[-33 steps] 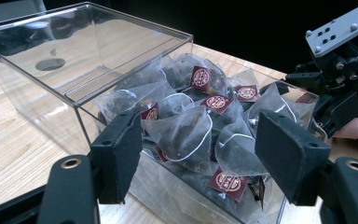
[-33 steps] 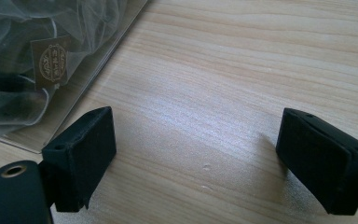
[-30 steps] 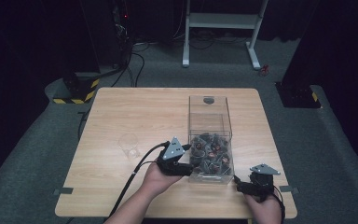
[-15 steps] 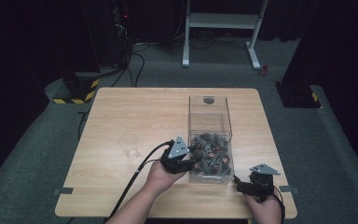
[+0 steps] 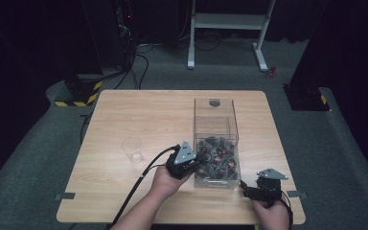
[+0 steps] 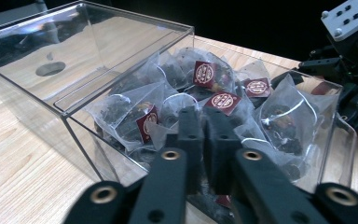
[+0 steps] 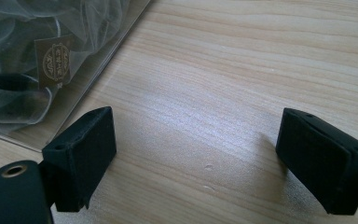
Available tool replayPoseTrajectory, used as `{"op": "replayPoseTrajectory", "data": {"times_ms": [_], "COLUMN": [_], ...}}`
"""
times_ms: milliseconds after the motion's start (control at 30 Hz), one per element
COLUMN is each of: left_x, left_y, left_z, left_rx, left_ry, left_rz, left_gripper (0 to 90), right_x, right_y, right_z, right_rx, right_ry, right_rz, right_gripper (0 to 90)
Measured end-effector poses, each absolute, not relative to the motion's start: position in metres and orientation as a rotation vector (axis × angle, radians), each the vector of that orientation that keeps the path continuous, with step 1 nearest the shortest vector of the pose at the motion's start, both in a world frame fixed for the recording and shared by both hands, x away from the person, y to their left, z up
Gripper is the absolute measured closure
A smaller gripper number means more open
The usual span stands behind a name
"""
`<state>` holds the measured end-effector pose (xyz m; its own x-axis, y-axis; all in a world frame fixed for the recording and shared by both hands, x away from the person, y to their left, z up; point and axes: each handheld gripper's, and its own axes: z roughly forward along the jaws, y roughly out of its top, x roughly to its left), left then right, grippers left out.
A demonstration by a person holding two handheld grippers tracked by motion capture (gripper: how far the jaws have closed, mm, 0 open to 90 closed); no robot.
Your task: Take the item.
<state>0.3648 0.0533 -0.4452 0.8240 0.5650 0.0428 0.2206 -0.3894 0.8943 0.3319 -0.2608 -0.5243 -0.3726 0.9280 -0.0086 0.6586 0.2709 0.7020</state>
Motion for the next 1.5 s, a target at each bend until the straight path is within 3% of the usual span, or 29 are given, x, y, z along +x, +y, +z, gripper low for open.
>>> {"op": "replayPoseTrajectory", "data": {"times_ms": [1500], "left_x": [0.356], "left_y": [0.076], "left_z": [-0.424], "left_rx": [1.837], "left_ry": [0.582], "left_rz": [0.393], "left_gripper": [90.0], "right_x": [0.332], "right_y": [-0.261], "right_z": [-0.524], "right_rx": [1.431], "right_ry": [2.128], "right_rz": [0.865], "right_gripper": [11.8]}}
